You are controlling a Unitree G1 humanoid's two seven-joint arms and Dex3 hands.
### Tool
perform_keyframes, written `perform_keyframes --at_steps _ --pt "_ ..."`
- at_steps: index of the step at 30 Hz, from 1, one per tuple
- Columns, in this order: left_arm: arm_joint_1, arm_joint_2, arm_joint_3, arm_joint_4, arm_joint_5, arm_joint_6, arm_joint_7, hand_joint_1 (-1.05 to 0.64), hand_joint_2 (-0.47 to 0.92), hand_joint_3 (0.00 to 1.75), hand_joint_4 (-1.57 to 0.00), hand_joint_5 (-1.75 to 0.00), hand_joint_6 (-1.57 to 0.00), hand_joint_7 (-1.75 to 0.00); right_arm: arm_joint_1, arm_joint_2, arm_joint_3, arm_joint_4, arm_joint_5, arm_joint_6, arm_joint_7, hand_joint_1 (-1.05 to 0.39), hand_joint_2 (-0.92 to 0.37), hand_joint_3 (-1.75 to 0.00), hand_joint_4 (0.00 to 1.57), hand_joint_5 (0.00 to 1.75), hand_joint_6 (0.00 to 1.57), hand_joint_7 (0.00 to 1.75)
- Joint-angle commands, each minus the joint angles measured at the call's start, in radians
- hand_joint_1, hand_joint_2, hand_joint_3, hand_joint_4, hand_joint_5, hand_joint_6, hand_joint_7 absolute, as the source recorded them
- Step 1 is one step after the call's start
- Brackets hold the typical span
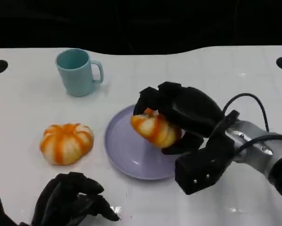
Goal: Grasp the bread from the table and place it into the plate.
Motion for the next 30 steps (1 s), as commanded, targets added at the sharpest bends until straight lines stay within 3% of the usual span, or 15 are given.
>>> perform_keyframes --at_steps 1,3,8,17,21,24,30 --pt "0.013 0.011 0.004 -0.017 0.001 0.007 0.024 -0.92 0.66 0.00 -1.57 -0.43 -1.57 -0.14 0.023 -0.037 0.012 -0.085 0.004 0.055 0.108 -1.00 -0.91 -0.38 0.00 1.14 0.00 0.93" --pt "0.016 0.010 0.003 -0.022 0.004 0.005 0.029 -0.93 0.66 0.00 -1.57 -0.43 -1.57 -0.14 0.034 -0.046 0.012 -0.121 0.010 0.078 0.163 -1.04 -0.92 -0.41 0.00 0.92 0.00 0.76" --pt "0.021 0.011 -0.003 -0.032 0.005 0.005 0.040 -0.95 0.66 0.00 -1.57 -0.43 -1.57 -0.14 0.059 -0.060 -0.004 -0.190 0.046 0.114 0.281 -1.05 -0.92 -0.43 0.00 0.54 0.00 0.53" --pt "0.021 0.014 -0.006 -0.036 0.001 0.007 0.041 -0.96 0.66 0.00 -1.57 -0.42 -1.57 -0.15 0.083 -0.071 -0.024 -0.240 0.084 0.136 0.358 -1.05 -0.92 -0.43 0.00 0.32 0.00 0.31" --pt "0.024 0.013 -0.006 -0.041 -0.001 0.014 0.047 -0.96 0.66 0.00 -1.57 -0.44 -1.57 -0.16 0.087 -0.076 -0.027 -0.260 0.087 0.149 0.382 -1.05 -0.92 -0.44 0.00 0.07 0.00 0.10" --pt "0.024 0.013 -0.006 -0.040 0.000 0.011 0.045 -0.96 0.66 0.00 -1.57 -0.44 -1.57 -0.16 0.093 -0.081 -0.032 -0.267 0.088 0.140 0.367 -1.05 -0.92 -0.44 0.01 0.04 0.00 0.09" --pt "0.026 0.013 -0.007 -0.040 0.002 0.004 0.042 -0.96 0.66 0.00 -1.57 -0.44 -1.57 -0.16 0.124 -0.093 -0.068 -0.262 0.132 0.073 0.310 -1.05 -0.92 -0.44 0.00 0.50 0.00 0.37"
